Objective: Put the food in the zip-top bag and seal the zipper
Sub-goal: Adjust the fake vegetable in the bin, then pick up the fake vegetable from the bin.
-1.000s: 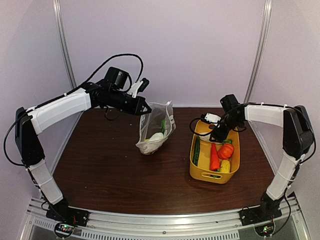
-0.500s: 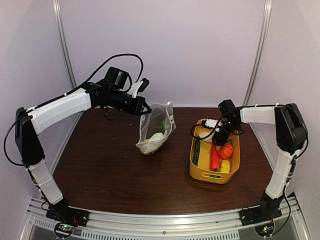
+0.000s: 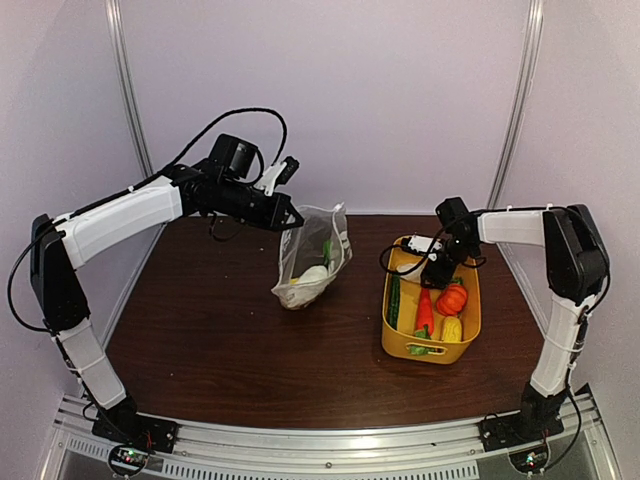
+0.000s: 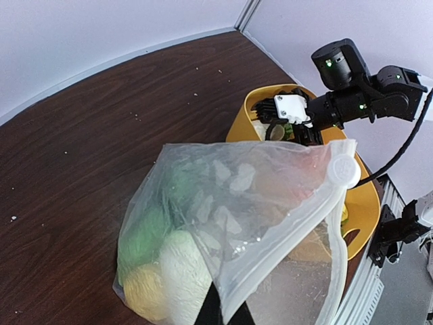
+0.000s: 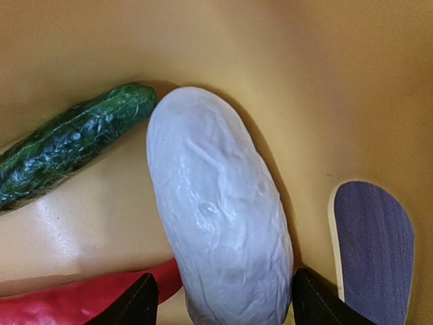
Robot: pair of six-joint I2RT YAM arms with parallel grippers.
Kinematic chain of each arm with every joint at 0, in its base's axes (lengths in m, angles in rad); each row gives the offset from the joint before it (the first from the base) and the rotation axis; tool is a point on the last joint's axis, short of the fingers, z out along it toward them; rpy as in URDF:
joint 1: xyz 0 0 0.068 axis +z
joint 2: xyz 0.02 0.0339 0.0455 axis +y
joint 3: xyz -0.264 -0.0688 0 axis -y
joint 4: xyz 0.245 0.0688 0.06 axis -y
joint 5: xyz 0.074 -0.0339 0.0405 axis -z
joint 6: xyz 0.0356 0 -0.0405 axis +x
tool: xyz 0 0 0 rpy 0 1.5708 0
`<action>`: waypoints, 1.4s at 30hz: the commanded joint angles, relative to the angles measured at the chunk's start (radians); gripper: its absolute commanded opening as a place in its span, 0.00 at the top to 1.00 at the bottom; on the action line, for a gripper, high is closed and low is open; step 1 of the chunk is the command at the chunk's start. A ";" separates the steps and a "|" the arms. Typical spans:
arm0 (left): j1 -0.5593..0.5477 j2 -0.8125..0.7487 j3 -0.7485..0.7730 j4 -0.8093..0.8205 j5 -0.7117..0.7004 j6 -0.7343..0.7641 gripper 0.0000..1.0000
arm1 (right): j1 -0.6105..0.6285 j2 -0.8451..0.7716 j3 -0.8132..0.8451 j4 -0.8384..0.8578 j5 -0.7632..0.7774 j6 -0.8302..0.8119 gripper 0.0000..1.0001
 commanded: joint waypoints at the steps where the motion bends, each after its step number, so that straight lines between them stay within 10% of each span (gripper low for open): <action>1: 0.008 0.017 -0.008 0.050 0.010 -0.006 1.00 | -0.014 0.024 0.041 -0.161 -0.107 -0.033 0.32; 12: 0.008 0.016 -0.007 0.052 0.026 -0.011 1.00 | -0.014 -0.055 0.085 -0.167 -0.111 0.094 0.23; 14: 0.008 0.018 -0.007 0.051 0.026 -0.011 1.00 | -0.013 -0.038 0.096 -0.131 -0.101 0.117 0.01; 33: 0.008 0.023 -0.008 0.052 0.032 -0.014 1.00 | -0.011 0.042 0.007 -0.022 -0.039 0.134 0.00; 42: 0.008 0.030 -0.010 0.053 0.040 -0.017 1.00 | -0.012 0.068 0.078 -0.049 -0.110 0.145 0.37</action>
